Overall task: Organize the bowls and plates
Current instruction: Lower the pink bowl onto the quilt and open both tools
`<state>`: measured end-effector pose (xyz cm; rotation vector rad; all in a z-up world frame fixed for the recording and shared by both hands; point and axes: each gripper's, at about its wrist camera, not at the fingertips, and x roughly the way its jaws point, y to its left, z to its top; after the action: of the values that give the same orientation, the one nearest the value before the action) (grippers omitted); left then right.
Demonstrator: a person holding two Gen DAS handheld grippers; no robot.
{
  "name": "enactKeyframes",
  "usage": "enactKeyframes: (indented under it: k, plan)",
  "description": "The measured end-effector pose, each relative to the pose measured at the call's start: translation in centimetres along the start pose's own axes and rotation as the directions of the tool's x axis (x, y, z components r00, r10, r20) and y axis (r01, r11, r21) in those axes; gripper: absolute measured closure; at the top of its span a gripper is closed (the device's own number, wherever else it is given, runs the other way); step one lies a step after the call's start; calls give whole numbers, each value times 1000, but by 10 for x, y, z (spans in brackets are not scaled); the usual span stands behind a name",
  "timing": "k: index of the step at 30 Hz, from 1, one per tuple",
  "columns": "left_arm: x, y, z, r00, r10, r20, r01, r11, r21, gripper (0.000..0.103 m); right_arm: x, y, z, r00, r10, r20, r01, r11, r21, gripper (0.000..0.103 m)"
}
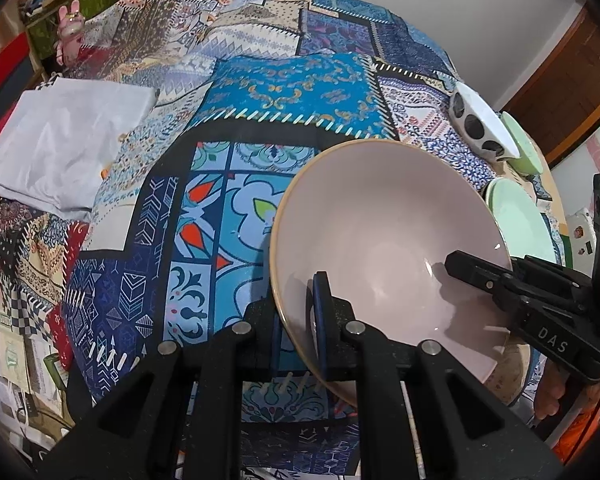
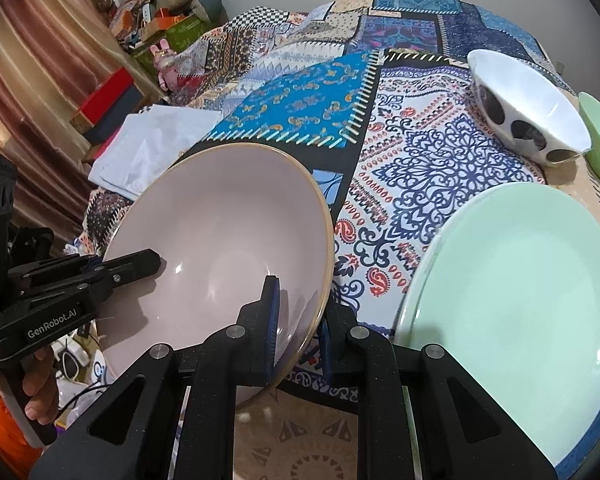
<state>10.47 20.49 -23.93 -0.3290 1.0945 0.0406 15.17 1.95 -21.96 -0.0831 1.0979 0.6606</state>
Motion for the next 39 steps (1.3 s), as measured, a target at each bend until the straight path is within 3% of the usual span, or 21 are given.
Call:
enactKeyframes:
  k: [14,19,23,31,39]
  plan:
    - [3,-8,-5,999,51,5,-51,998,27,87,-11,-3,2,1000,-9,8,9,1000,-20,84]
    - [-12,-14,-4,995,90,47,-92,994,51,65,-34,-8,2,998,-16,66,18,1000,-21,77]
    - [-34,-22,0,989,107,105,-115,991,71,59,-55,-12,5,993,-27,118,30,999,-20,67]
    - [-76,-49,17,973,71,219,-91,992,84,45,-101,-29,11,971,-62,231,62,998,5,53]
    - [-94,-93,43,957,12,291,-48,992,118,28,-137,-63,22,943,-134,305,122,991,59,51]
